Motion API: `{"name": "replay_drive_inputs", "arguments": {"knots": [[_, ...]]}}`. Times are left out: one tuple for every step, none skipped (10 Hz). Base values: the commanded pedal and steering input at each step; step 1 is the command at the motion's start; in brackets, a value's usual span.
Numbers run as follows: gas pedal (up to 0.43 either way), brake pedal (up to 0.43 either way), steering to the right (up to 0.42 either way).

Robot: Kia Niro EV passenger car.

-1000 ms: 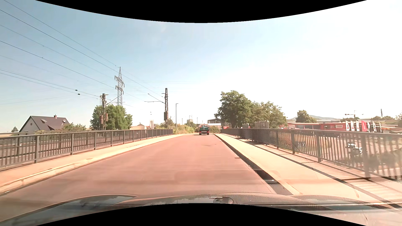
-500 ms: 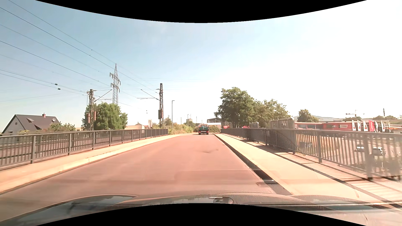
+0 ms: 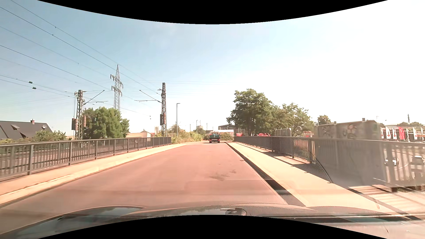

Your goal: Follow the waypoints while adhering to traffic rules and regulations

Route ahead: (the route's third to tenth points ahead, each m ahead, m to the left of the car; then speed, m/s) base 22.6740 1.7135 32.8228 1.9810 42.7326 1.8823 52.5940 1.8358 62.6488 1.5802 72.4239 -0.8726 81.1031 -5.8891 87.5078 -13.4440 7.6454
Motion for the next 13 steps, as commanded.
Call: {"name": "replay_drive_inputs", "arguments": {"knots": [[0.118,0.000,0.001],[0.118,0.000,-0.004],[0.118,0.000,-0.009],[0.118,0.000,-0.012],[0.118,0.000,-0.012],[0.118,0.000,-0.011],[0.118,0.000,-0.010],[0.118,0.000,-0.009],[0.118,0.000,-0.007],[0.118,0.000,-0.005],[0.118,0.000,-0.005],[0.118,0.000,-0.004],[0.118,0.000,-0.003]]}}
